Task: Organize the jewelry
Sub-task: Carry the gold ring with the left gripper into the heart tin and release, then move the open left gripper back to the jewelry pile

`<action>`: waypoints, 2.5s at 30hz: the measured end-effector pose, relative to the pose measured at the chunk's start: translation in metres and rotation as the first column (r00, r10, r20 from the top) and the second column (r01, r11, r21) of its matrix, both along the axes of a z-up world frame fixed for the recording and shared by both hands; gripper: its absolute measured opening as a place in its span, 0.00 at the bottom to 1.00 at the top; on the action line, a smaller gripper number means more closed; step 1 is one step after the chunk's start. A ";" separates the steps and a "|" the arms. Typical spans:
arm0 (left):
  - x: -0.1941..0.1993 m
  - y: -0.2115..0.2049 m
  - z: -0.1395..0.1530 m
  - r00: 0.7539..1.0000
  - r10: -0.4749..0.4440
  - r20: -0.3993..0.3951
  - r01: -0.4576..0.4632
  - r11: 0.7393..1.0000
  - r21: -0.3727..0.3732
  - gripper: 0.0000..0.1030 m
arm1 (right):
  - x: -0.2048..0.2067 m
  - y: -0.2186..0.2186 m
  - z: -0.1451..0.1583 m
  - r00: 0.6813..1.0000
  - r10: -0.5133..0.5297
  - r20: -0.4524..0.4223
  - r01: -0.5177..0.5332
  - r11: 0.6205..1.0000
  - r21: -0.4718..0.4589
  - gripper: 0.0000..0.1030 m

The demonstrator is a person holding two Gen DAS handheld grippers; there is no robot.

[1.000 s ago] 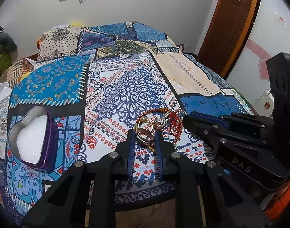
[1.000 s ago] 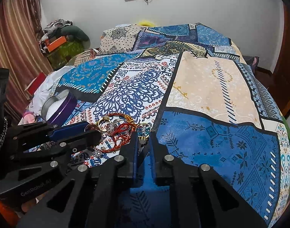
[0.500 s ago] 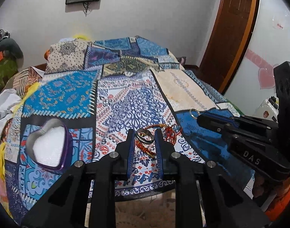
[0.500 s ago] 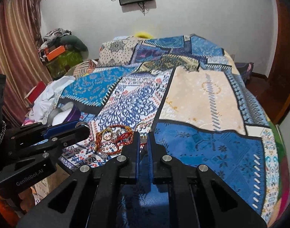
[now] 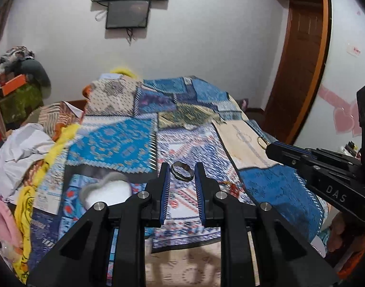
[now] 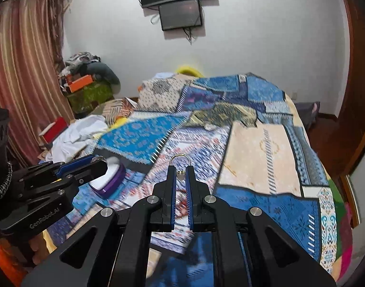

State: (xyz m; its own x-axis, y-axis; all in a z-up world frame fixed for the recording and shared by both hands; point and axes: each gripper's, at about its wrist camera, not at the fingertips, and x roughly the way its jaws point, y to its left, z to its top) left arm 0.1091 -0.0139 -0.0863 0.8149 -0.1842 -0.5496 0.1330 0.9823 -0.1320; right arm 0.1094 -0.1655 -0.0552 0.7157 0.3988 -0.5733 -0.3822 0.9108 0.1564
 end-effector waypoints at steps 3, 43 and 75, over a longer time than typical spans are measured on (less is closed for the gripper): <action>-0.006 0.015 0.009 0.999 0.029 0.032 -0.029 1.000 0.001 0.19 | 0.000 0.014 0.008 1.000 0.020 0.022 -0.021 1.000 0.011 0.06; 0.039 0.126 -0.093 0.977 0.118 -0.175 -0.129 0.990 -0.057 0.19 | 0.064 0.161 -0.074 0.925 0.302 -0.229 -0.316 0.948 -0.027 0.06; 0.010 0.116 -0.039 0.983 0.152 -0.107 -0.156 0.987 -0.038 0.31 | 0.047 0.142 -0.035 0.961 0.224 -0.161 -0.239 0.968 -0.079 0.16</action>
State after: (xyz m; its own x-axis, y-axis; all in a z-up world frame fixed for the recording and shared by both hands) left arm 0.1190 0.1020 -0.1252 0.7744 -0.0882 -0.6265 -0.0362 0.9824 -0.1830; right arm 0.1563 -0.0239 -0.0900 0.5132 0.4807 -0.7111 -0.5636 0.8135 0.1432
